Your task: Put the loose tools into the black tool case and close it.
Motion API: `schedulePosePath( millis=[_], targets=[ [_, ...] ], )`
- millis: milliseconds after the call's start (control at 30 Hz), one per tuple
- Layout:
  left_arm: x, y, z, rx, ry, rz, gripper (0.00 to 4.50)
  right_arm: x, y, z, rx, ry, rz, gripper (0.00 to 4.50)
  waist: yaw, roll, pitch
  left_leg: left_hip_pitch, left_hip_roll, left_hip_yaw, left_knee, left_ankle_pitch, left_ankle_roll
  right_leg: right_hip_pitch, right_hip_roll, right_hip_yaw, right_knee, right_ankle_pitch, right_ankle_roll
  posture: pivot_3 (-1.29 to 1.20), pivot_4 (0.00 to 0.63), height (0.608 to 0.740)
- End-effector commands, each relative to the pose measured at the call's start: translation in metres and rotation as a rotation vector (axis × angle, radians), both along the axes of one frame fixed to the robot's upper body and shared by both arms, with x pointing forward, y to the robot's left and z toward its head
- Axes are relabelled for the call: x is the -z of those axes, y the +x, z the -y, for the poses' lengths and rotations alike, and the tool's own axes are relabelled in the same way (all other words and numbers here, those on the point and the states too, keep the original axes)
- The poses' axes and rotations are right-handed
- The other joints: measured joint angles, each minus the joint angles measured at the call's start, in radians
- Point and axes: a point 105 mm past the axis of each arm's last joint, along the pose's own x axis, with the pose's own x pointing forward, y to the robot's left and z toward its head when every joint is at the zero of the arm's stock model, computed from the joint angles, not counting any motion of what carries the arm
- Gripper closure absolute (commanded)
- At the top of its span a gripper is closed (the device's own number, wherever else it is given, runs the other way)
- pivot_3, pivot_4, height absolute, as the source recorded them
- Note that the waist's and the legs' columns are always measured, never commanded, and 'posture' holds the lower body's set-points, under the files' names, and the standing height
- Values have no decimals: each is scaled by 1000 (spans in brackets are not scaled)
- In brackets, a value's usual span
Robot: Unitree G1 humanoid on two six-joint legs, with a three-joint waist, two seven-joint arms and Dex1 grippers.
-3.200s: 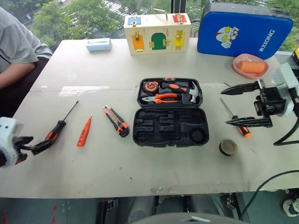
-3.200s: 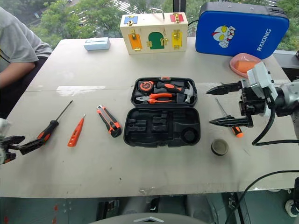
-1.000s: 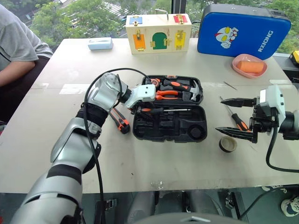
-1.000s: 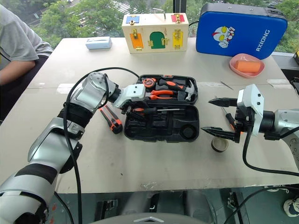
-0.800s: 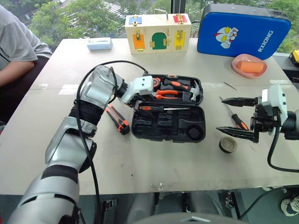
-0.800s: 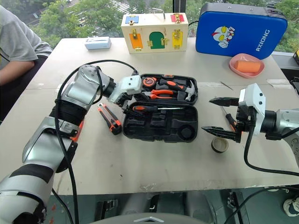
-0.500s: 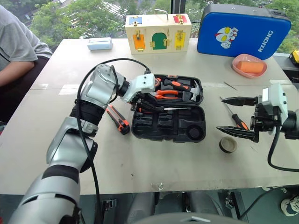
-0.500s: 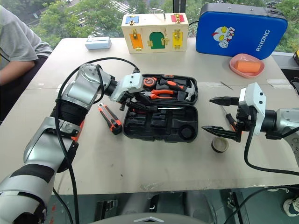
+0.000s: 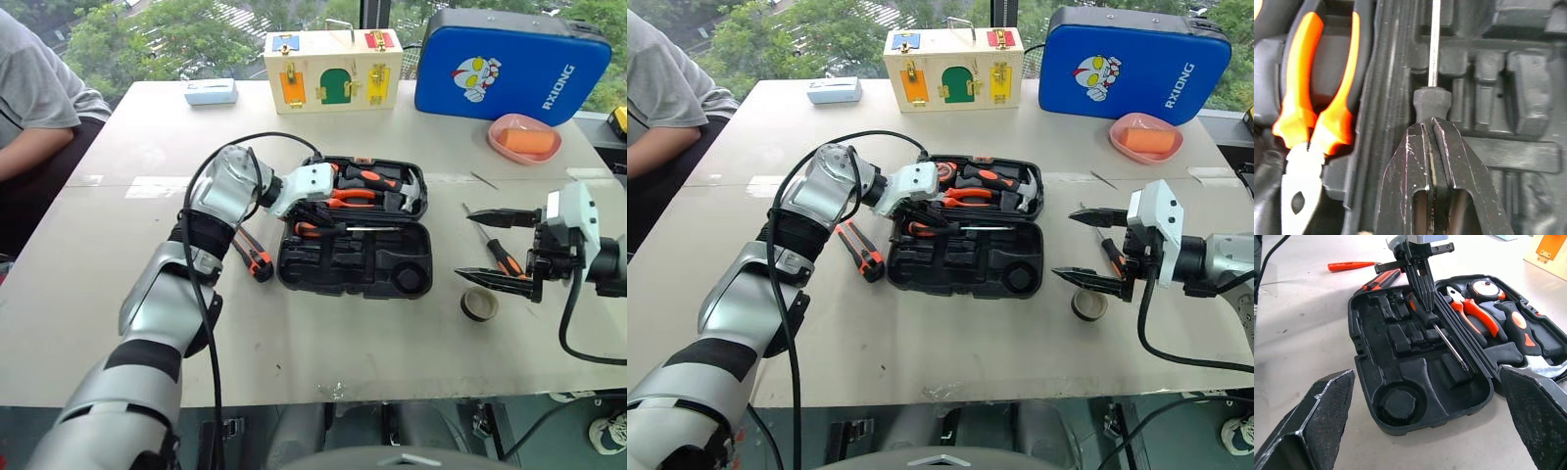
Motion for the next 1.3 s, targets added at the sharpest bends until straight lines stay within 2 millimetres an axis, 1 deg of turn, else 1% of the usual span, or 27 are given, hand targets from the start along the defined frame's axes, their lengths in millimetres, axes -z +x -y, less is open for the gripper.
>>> schedulePosePath(
  millis=[33, 100, 167, 267, 367, 433, 467, 500, 533, 567, 633, 700, 767, 833, 867, 967, 1100, 1167, 1300],
  targets=[
    [29, -3, -5, 56, 159, 30, 4470, -13, -4, 0, -1, 0, 56, 0, 0, 0, 0, 1, 0, 0, 0, 0, 0, 1, 0, 0, 0, 0, 0, 0, 150, 735],
    [35, -3, -5, 64, 174, 41, 4470, -13, -4, 0, 5, 0, 57, 0, 0, 0, -1, 3, 0, 0, 0, -2, 3, 3, 0, 0, 0, 0, 0, 0, 150, 735],
    [43, -4, -4, 71, 181, 31, 4470, -11, -3, 6, 36, -11, 54, 0, 1, 1, -1, 5, 0, -1, 0, -2, 4, 5, 0, 0, 0, 0, 0, 0, 150, 735],
    [44, -4, -1, 52, 144, 18, 4470, -7, -2, 12, 72, -19, 46, 0, 3, 2, -2, 8, 0, -2, 0, -3, 4, 10, 0, -2, -1, 0, 0, 0, 150, 735],
    [29, -1, 7, 21, 30, 28, 4470, -5, 0, 22, 138, -12, 43, 0, 4, 2, -3, 8, 0, -2, 1, -3, 4, 11, 0, -3, 0, 0, 0, 0, 150, 735],
    [-1, -5, 9, 2, -159, -14, 4470, -2, 3, 39, 241, -3, 52, 0, 3, 2, -3, 8, 0, -3, 1, -3, 4, 11, 0, -3, 0, 0, 0, 0, 150, 735],
    [-10, -8, 9, 5, -215, -26, 4470, -2, 3, 44, 271, 1, 56, 0, 1, 2, -2, 7, 0, -4, 1, -3, 4, 10, 0, -4, 0, 0, 0, 0, 150, 735],
    [-28, -14, 6, 2, -335, -48, 4168, -1, 4, 56, 341, 16, 54, 0, -2, 2, -2, 5, 0, -5, 1, -3, 4, 8, 0, -5, -1, 0, 0, 0, 150, 735],
    [-39, -19, 4, 3, -406, -61, 3740, 0, 4, 63, 384, 27, 52, 0, -3, 2, -2, 3, 0, -5, 1, -2, 3, 7, 0, -5, -1, 0, 0, 0, 150, 735],
    [-49, -25, 0, 6, -470, -80, 3655, 0, 3, 71, 426, 40, 47, 0, -3, 1, -1, 3, 0, -5, 1, -2, 3, 6, 0, -5, -1, 0, 0, 0, 150, 735],
    [-69, -46, -10, 22, -587, -140, 2762, 5, -5, 93, 534, 54, 31, 0, -4, 1, -1, 2, 1, -5, 0, 0, 0, 5, -1, -6, -1, 0, 0, 0, 150, 735],
    [-78, -66, -16, 34, -638, -187, 1716, 14, -16, 111, 623, 54, 6, 0, -4, 2, -2, 2, 1, -5, -2, 0, 0, 5, -3, -5, -1, 0, 0, 0, 150, 735],
    [-81, -82, -18, 45, -653, -214, 1075, 24, -29, 125, 689, 56, -27, 0, 0, 3, -2, 3, 1, -5, -2, 0, 0, 6, -4, -5, -2, 0, -1, 0, 150, 735],
    [-80, -94, -17, 55, -649, -229, 165, 30, -42, 134, 738, 55, -52, 0, 6, 4, -2, 4, 1, -5, -2, 0, 0, 9, -5, -4, -4, 0, 0, 0, 150, 735],
    [-80, -98, -16, 59, -645, -231, 72, 32, -48, 137, 760, 57, -61, 0, 6, 4, -2, 4, 1, -5, -1, -1, 2, 10, -6, -4, -5, 0, 0, 0, 150, 735],
    [-84, -106, -11, 67, -657, -233, 72, 33, -60, 145, 816, 72, -70, 0, 8, 4, -2, 5, 0, -4, 1, -2, 4, 11, -7, -3, -2, 0, 0, 0, 150, 735],
    [-88, -113, -5, 74, -670, -235, 72, 32, -60, 144, 832, 81, -69, 0, 1, 4, -2, 8, 0, -3, 0, -3, 4, 12, -6, -3, -1, 0, 0, 0, 150, 735],
    [-88, -116, -2, 80, -672, -235, 72, 31, -53, 138, 809, 82, -65, 0, -2, 4, -2, 8, 0, -3, 0, -2, 4, 12, -5, -3, -2, 0, 0, 0, 150, 735],
    [-81, -122, -1, 75, -650, -232, 72, 35, -26, 130, 790, 75, -72, 0, -6, 4, -2, 9, 1, -1, -2, -2, 4, 11, -4, -2, -2, 0, 0, 0, 150, 735]
  ],
)
